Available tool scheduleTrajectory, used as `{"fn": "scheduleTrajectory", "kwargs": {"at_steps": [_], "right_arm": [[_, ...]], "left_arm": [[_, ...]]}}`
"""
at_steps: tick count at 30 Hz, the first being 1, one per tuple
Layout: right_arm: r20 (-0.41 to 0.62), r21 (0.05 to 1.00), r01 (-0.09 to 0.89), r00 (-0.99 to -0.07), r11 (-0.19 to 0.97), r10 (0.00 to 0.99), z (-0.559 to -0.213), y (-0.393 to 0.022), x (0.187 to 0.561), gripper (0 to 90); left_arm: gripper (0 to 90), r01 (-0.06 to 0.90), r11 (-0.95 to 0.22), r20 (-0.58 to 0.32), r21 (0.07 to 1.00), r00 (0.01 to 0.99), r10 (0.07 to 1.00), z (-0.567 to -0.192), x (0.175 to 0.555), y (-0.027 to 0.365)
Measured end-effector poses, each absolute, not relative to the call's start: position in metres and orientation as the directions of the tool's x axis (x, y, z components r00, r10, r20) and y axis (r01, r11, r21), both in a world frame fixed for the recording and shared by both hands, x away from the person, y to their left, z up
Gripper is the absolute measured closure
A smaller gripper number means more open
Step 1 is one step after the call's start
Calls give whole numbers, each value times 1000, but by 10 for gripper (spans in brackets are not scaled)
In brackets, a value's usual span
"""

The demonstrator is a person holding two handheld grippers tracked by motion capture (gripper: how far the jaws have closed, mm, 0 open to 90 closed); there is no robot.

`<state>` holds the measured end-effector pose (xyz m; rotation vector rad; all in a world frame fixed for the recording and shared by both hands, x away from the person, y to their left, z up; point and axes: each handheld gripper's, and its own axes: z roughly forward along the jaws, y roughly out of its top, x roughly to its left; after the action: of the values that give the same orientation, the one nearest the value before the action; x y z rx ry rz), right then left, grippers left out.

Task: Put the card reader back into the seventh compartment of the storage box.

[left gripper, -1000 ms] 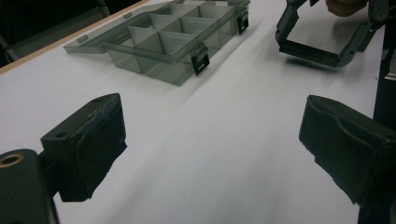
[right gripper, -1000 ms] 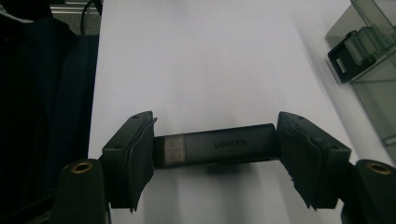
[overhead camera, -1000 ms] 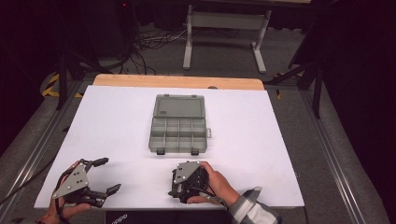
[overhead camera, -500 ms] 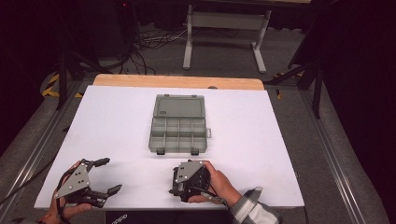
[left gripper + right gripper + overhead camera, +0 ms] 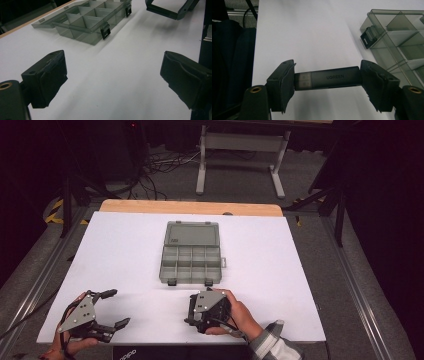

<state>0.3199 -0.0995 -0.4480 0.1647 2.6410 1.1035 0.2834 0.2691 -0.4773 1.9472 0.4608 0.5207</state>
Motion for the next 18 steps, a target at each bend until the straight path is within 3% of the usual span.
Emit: {"fn": "scheduleTrajectory", "kwargs": {"at_steps": [18], "right_arm": [[-246,732,2,-932,681,267,-443,-108,323,308]], "left_arm": [[77,89,-409,155,908,835,527,-477,284,269]]}}
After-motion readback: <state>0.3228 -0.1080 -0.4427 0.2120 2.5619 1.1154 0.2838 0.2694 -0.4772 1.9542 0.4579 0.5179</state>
